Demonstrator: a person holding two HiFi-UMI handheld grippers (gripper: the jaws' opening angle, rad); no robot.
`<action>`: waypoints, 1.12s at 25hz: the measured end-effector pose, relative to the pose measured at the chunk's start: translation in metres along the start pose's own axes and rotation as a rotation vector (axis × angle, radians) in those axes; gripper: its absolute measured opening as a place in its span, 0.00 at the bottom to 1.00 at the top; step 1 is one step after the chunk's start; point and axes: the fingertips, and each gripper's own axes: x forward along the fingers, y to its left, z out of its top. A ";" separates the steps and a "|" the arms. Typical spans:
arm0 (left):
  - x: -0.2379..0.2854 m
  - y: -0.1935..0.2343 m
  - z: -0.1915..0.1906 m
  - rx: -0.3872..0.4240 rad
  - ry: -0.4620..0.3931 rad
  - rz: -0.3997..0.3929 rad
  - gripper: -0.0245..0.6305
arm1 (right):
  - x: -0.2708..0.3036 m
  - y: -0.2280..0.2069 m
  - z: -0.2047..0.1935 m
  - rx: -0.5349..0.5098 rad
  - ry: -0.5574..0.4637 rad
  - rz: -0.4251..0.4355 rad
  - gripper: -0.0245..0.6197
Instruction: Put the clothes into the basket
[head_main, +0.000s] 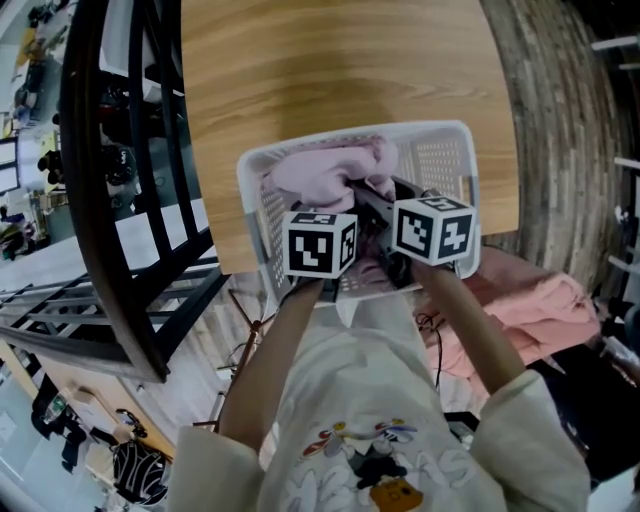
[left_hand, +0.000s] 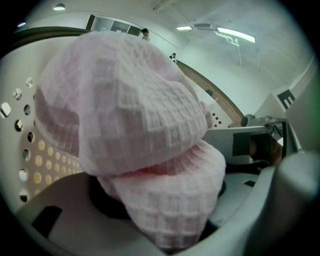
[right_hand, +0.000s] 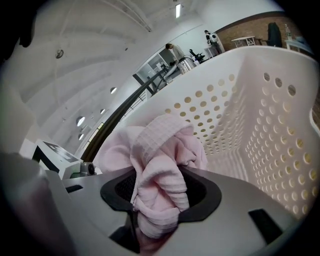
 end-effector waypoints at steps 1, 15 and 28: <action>0.002 0.001 -0.001 -0.003 0.006 0.002 0.50 | 0.002 -0.001 -0.001 0.003 -0.001 -0.002 0.36; 0.042 0.016 -0.011 -0.007 0.072 0.069 0.49 | 0.025 -0.032 -0.013 -0.023 0.064 -0.081 0.36; 0.062 0.035 -0.024 -0.019 0.161 0.123 0.50 | 0.047 -0.051 -0.024 -0.040 0.137 -0.141 0.36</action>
